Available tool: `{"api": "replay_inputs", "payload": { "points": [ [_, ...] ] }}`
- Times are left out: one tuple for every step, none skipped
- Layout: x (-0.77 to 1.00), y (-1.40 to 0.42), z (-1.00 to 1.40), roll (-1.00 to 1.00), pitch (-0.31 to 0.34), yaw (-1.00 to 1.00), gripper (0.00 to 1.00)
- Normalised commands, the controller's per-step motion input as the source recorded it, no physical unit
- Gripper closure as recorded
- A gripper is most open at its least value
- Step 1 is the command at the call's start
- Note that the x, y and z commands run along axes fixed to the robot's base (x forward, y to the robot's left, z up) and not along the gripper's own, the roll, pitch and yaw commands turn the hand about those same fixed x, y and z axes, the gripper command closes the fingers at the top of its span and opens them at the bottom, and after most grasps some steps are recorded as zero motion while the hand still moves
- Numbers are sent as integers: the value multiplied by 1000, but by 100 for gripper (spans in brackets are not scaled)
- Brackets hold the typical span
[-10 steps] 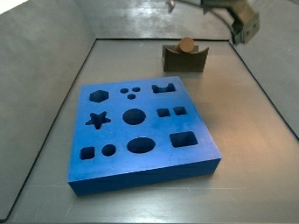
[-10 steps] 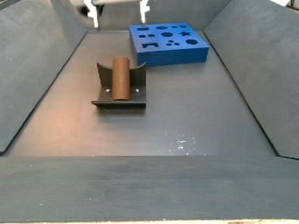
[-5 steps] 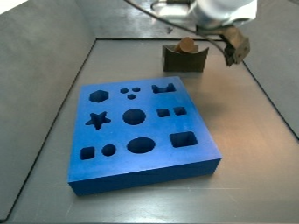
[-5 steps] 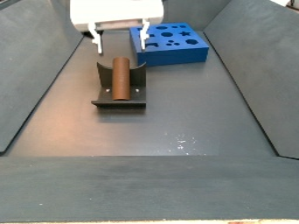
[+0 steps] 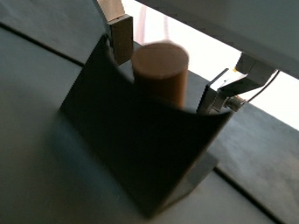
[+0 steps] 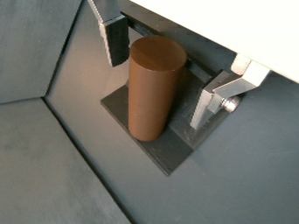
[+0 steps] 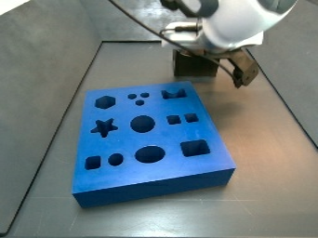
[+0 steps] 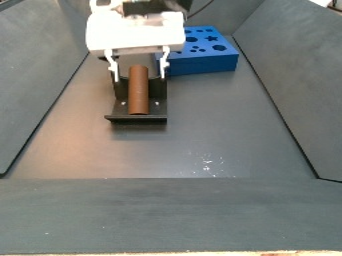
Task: Pick up the round object. Move up. Place the round object on the fixture. Regrasp the round object. Move to above the board. Insert the round object.
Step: Regrasp the round object, then move to above the board.
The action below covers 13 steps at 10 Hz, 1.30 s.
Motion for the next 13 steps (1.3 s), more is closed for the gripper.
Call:
{"api": "replay_inputs", "payload": {
  "points": [
    [27, 5, -185, 79, 18, -27, 0],
    [8, 4, -168, 82, 18, -24, 0],
    [8, 4, -167, 81, 18, -16, 0],
    [0, 0, -833, 0, 0, 0, 100],
    [-165, -245, 1000, -595, 510, -236, 100],
    [-165, -244, 1000, -592, 512, -223, 100],
    [-165, -238, 1000, -552, 499, -124, 100],
    [-159, -208, 1000, -409, 449, 28, 100],
    [-153, -207, 1000, -330, 416, 104, 100],
    [-149, -201, 1000, -191, 345, 165, 100],
    [-145, -198, 1000, -151, 296, 187, 100],
    [-138, -185, 1000, -100, 169, 210, 100],
    [-136, -181, 1000, -92, 121, 209, 100]
  ]
}}
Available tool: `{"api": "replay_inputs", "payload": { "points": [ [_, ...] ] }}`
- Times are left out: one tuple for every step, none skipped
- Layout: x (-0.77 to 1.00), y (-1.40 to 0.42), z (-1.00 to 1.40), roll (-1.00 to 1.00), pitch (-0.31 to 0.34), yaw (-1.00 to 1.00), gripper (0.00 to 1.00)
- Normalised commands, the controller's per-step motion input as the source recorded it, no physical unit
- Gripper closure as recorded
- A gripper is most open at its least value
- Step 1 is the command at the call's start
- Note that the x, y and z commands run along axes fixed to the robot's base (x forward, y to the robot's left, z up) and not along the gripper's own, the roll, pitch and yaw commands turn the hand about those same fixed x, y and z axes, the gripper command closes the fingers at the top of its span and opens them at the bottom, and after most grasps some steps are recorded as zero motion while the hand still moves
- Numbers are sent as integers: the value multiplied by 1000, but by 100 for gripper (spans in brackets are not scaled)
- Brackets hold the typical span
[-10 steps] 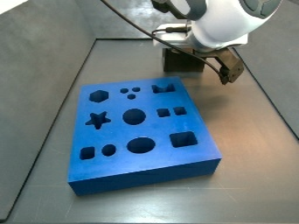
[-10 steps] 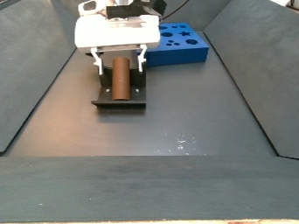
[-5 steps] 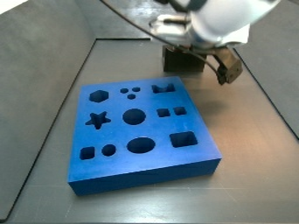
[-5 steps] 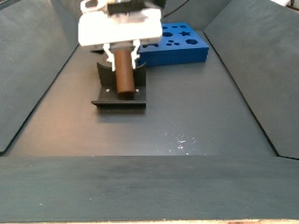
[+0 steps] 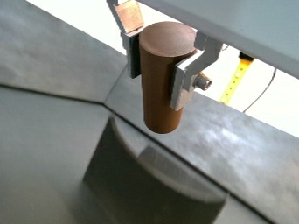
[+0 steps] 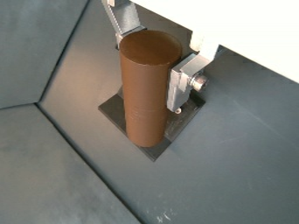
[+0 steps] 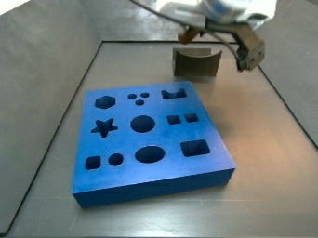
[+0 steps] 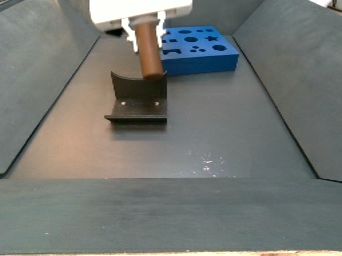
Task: Pick up the round object. Move up. Place the round object on the fixture. Regrasp the round object. Move to above the board. Insert the round object.
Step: Move to above the board.
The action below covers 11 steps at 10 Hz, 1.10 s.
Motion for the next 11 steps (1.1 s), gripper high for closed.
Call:
{"api": "replay_inputs", "payload": {
  "points": [
    [-130, -171, 1000, -80, 39, 182, 100],
    [-126, -163, 1000, -75, -7, 157, 100],
    [-121, -151, 1000, -68, -56, 111, 100],
    [-119, -144, 1000, -66, -76, 77, 100],
    [-118, -132, 1000, -68, -83, 38, 100],
    [-117, -125, 1000, -70, -77, 20, 100],
    [-116, -114, 1000, -79, -57, -13, 100],
    [-112, -107, 1000, -77, -37, -30, 100],
    [-110, -95, 1000, -81, 2, -40, 100],
    [-109, -89, 1000, -86, 17, -42, 100],
    [-106, -77, 1000, -85, 44, -39, 100]
  ]
}}
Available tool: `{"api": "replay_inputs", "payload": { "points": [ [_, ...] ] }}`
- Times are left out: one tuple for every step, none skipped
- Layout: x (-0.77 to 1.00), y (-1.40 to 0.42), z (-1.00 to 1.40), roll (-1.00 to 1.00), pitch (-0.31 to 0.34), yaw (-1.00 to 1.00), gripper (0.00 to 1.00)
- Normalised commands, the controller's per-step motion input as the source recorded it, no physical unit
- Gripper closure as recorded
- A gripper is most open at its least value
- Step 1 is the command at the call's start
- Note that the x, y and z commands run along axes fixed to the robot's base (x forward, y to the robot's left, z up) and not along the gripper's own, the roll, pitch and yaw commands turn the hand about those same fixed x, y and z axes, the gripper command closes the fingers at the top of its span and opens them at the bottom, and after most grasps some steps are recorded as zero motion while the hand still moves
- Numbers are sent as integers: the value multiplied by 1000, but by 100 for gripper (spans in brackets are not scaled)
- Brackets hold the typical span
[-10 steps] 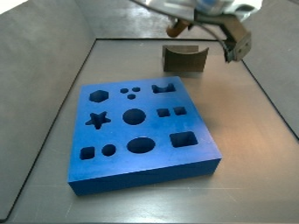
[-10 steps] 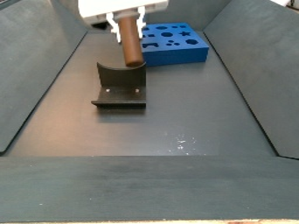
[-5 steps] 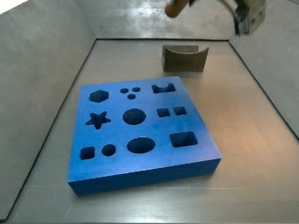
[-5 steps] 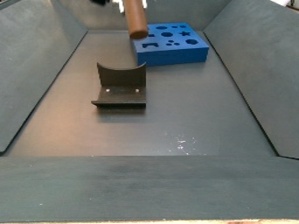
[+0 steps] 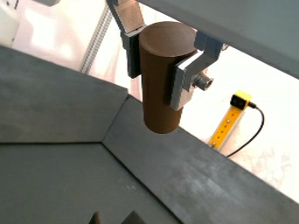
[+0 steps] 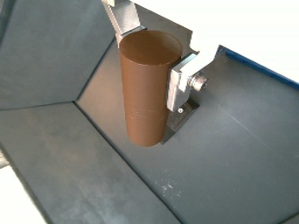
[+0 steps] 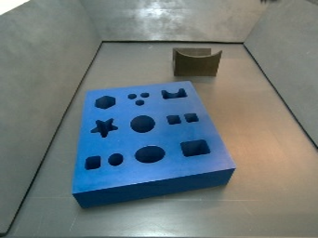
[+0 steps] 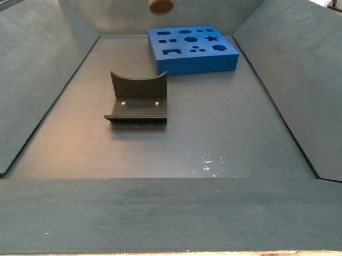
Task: Pick up the round object. Move up. Place the round object on the fixture. Regrasp the round object. Move to above the board. Insert the round object.
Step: Move to above the board.
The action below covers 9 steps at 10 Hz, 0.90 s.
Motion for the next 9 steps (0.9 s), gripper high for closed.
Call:
{"api": "replay_inputs", "payload": {
  "points": [
    [-102, -69, 1000, -85, 62, -30, 100],
    [-93, -59, 992, -86, 83, -21, 100],
    [-70, -43, 821, -92, 110, -11, 100],
    [-27, -20, 543, -101, 152, 9, 100],
    [-12, -17, 433, -101, 173, 17, 100],
    [-365, -1000, -689, -1000, -117, -38, 100],
    [-360, -1000, -736, -1000, -120, -36, 100],
    [-367, -1000, -752, -1000, -140, -34, 100],
    [-373, -1000, -742, -1000, -132, -37, 100]
  ]
}}
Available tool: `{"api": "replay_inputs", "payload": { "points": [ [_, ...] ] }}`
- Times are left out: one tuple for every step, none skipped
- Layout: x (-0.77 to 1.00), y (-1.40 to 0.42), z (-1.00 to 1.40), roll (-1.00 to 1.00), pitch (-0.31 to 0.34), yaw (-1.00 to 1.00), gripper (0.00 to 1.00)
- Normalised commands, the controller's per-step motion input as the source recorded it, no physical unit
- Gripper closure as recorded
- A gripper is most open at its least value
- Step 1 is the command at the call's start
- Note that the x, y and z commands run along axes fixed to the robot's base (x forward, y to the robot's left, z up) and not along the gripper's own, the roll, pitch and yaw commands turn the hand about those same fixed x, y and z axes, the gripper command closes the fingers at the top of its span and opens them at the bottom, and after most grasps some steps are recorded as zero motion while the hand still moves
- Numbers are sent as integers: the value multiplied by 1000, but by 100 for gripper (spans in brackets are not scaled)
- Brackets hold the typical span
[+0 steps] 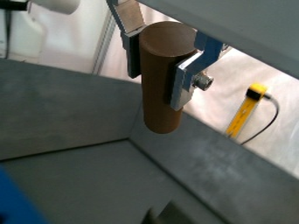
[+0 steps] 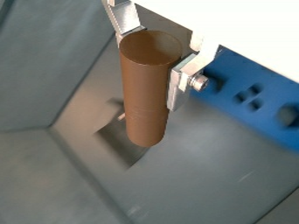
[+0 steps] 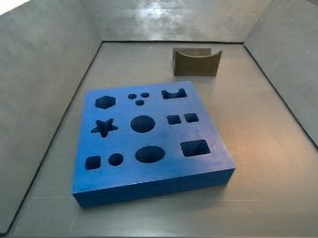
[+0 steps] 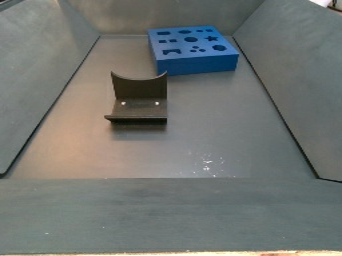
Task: Pick up the round object. Move up. Place the round object on the fixture. Regrasp the round object. Move to above the board. Insert the round object.
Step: Move to above the board.
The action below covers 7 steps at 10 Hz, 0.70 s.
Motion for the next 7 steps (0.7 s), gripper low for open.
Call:
{"api": "replay_inputs", "payload": {
  "points": [
    [-377, -1000, -751, -1000, -134, -43, 100],
    [-377, -1000, -757, -1000, -134, -46, 100],
    [-319, -873, -661, -1000, -129, -49, 100],
    [-203, -593, -447, -1000, -121, -52, 100],
    [-99, -295, -231, -1000, -119, -54, 100],
    [-55, -134, -112, -1000, -116, -59, 100],
    [-52, -38, -33, -1000, -113, -60, 100]
  ]
}}
